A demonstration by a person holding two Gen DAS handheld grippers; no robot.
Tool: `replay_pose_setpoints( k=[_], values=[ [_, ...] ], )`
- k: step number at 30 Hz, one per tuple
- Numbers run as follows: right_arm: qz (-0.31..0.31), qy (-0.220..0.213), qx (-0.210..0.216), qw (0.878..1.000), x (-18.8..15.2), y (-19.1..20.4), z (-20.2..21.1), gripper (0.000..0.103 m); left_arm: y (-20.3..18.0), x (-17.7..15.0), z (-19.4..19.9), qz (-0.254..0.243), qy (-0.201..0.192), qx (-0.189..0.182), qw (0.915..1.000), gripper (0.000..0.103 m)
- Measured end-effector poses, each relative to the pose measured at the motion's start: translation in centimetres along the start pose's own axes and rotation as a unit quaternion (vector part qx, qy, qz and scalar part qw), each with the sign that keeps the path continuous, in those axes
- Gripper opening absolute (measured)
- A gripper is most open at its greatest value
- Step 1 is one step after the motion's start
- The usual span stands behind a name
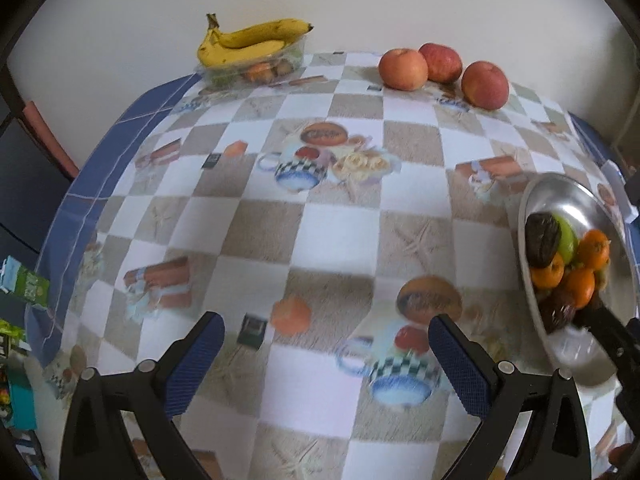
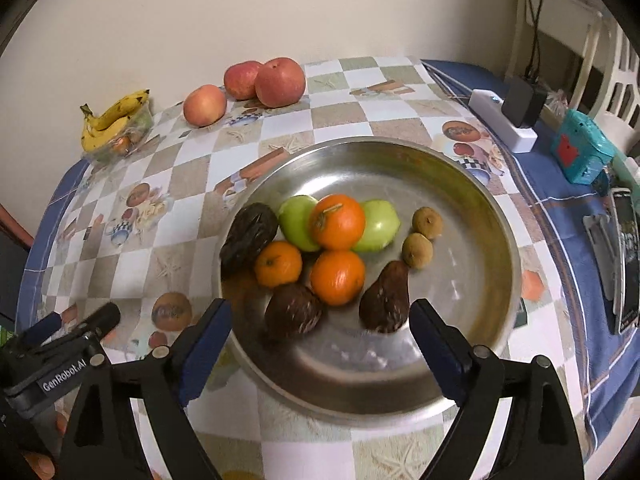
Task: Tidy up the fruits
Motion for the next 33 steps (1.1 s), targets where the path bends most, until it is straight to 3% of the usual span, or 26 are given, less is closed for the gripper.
replay_pose_setpoints(
  k=[4,10,18,33],
  values=[
    [0.008,-0.009,0.002,1.0,-0.9,0.5,1.0,0.09,0.6,-0.6,0.7,0.005,-0.002,-0.015,0.9999,0.103],
    [0.014,-0.011,0.002,1.0,-1.4,0.8,1.4,0.09,0.8,-1.0,1.5,-0.008,-0.012,0.001,0.9999,0.103],
    [0.01,-0.021,0.006,1.0,-1.0,0.6,1.8,0.09,0.7,-0.9,1.2,-0.007,-0.001,-0.004,1.0,0.103],
    [0.018,-0.011,0.003,1.0,-1.0,0.8,1.2,0.09,0.8,-0.8,1.0,-0.005,0.005,-0.016,0.9998,0.103]
  ],
)
Point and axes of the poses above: each gripper's, at about its wrist camera, not at the fingertips, and z roughly against the way its jaws point, y to its left, x to its top, the point moved 5 cm from there along -z, roughly the way its jaws point, and after that the axes turned 8 degrees about y, right-handed, at the moved point
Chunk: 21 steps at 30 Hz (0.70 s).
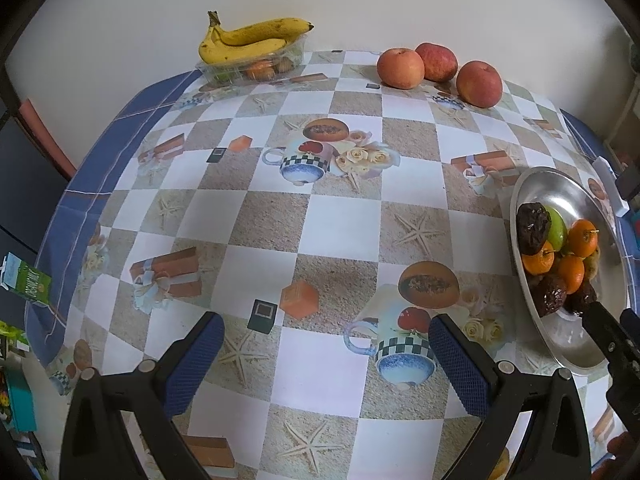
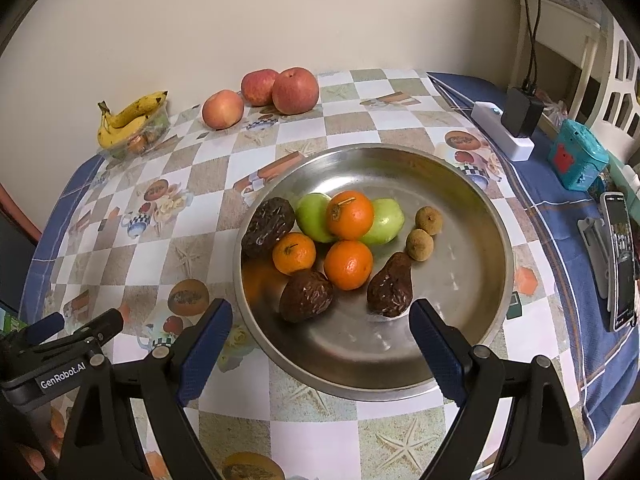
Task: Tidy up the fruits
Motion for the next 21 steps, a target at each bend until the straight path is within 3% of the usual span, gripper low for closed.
replay_pose_setpoints(
  k=[21],
  values=[
    [0.006,0.006,-0.001,1.0,-0.02,0.17,-0.27,0.09,0.52,0.01,-0.24,0.014,0.006,-0.006,0.9999,0.103]
  ],
)
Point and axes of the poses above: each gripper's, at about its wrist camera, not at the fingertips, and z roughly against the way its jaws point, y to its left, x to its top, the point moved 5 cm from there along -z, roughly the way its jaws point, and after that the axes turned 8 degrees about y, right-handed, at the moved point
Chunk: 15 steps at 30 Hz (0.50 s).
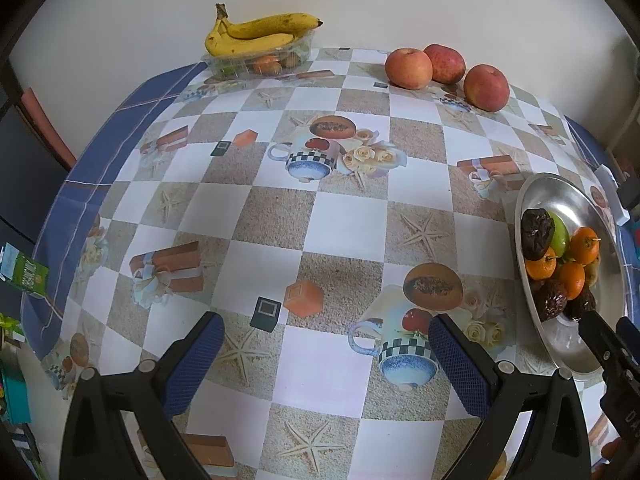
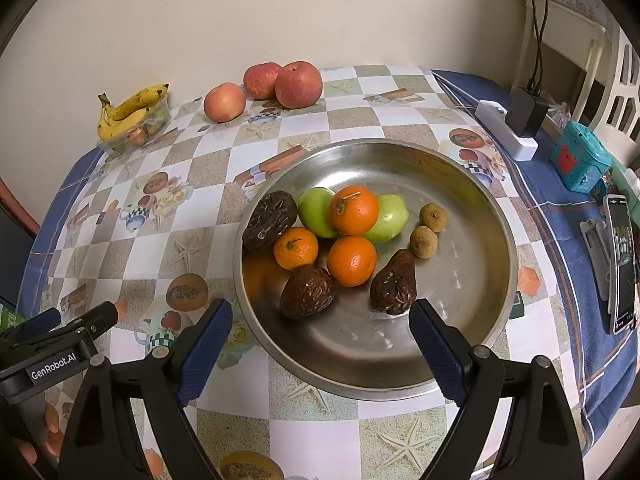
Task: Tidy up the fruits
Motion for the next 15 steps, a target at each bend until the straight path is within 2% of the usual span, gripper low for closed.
replay_pose_setpoints(
  k=[10,15],
  values=[
    [0.0,0.0,0.0,1.0,-0.05,0.03,0.0,0.09,0.15,0.11,-0.06,0.001,0.001,0.001,1.0,0.103],
    [0.0,0.001,0.0,1.0,-0.03,0.08,-0.04,0.09,0.48,-0.07,-0.01,0.006,-0.003,0.012,0.9999,0.103]
  ],
)
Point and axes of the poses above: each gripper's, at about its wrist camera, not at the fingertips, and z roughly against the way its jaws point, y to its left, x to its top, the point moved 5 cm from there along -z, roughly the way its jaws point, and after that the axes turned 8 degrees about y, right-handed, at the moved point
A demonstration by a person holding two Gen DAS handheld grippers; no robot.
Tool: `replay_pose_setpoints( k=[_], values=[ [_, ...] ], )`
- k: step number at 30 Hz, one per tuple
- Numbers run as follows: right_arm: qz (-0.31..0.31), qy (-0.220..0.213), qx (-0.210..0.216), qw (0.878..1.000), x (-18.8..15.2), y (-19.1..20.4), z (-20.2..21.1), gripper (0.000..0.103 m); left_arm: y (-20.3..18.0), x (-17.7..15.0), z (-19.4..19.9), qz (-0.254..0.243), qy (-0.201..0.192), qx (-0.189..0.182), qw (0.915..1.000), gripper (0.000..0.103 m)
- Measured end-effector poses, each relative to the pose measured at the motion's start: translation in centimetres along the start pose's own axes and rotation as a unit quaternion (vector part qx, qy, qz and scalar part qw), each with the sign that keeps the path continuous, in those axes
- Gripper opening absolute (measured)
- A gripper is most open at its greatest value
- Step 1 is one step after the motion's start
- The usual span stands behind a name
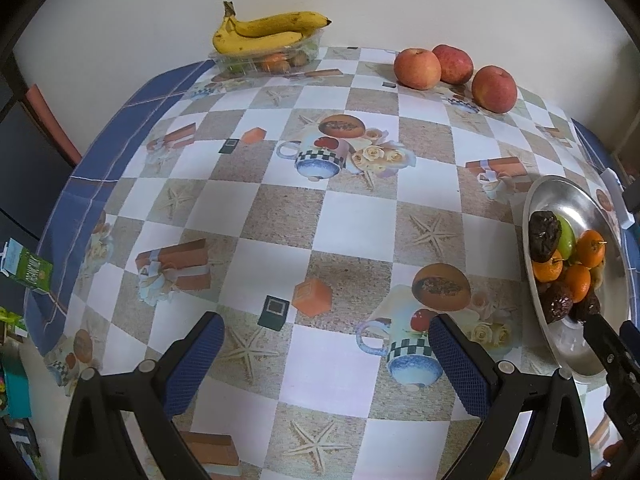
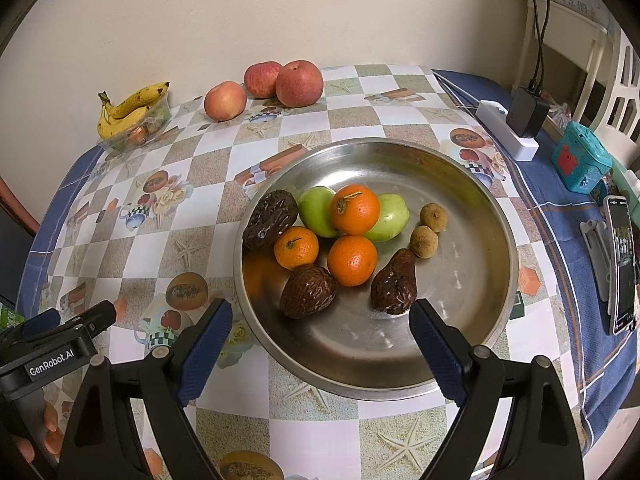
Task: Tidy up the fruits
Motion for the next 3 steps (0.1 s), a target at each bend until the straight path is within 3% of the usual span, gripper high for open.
replay_pose_setpoints(
  k=[3],
  values=[
    [0.0,0.0,0.0,1.0,0.01,0.02,-0.02,0.09,0.07,-0.01,0.25,0.0,-0.007,0.01,0.9999,0.103]
  ],
)
Point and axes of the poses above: each gripper's, at about its wrist camera, not at the fingertips, and z roughly against the way its jaws point, y to its left, x to its top, the point moved 5 cm from there along -z, roughly the way its jaws point, and after that the axes turned 8 degrees about y, right-handed, at the moved point
